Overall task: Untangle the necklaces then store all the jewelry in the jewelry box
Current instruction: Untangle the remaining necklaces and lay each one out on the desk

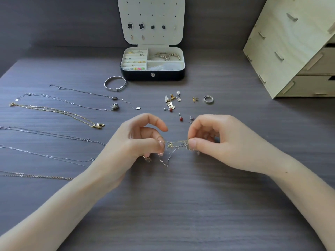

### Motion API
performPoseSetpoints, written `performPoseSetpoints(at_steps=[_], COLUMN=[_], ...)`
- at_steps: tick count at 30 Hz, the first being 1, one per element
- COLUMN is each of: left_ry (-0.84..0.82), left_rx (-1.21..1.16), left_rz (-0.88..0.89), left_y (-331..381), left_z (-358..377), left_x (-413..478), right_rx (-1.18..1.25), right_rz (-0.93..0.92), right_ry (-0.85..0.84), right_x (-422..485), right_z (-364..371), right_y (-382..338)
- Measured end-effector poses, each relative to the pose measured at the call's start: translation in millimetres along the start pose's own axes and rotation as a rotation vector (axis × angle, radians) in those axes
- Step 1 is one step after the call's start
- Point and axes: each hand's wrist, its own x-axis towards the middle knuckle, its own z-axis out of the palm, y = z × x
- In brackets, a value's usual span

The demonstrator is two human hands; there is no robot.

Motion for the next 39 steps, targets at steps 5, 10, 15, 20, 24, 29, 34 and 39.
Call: performPoseSetpoints(at_steps=[5,10,15,20,24,29,34,39], left_ry=[0.009,0.018,0.047,0.089,0.059,-0.138,-0.209,-0.218], left_rx=[0.140,0.415,0.585,0.696,0.770,0.995,1.024,1.003], left_rz=[0.022,0.126,0.220,0.326,0.457,0.618,0.661,0.635], left_y=[-5.5,-10.2,-11.8,-9.1,-8.8,-18.9,-22.5,-24.0], left_z=[-1.3,1.3,3.7,5.0,3.6,4.2,4.4,0.3], left_x=[0.4,-0.4,-1.5,-1.3,-0.6,-7.4,-14.7,-21.4], right_rx=[0.169,0.297,0.341,0.386,0.272,-0.102,-0.382,-0.360], right_rz=[0.086,0.148,0.175,0.191,0.102,-0.001,-0.024,-0.050], right_ry=[-0.026,0.024,0.034,0.042,0.035,-0.049,-0.074,-0.122], right_x=[0.0,0.5,0.0,0.9,-5.2,-37.9,-62.6,-64.8], right_z=[-10.3,-16.3,-16.7,-15.5,-16.8,-7.1,5.8,6.8], right_y=[-3.9,-7.3,-9.8,-9.1,-7.3,-0.2,2.8,-2.4])
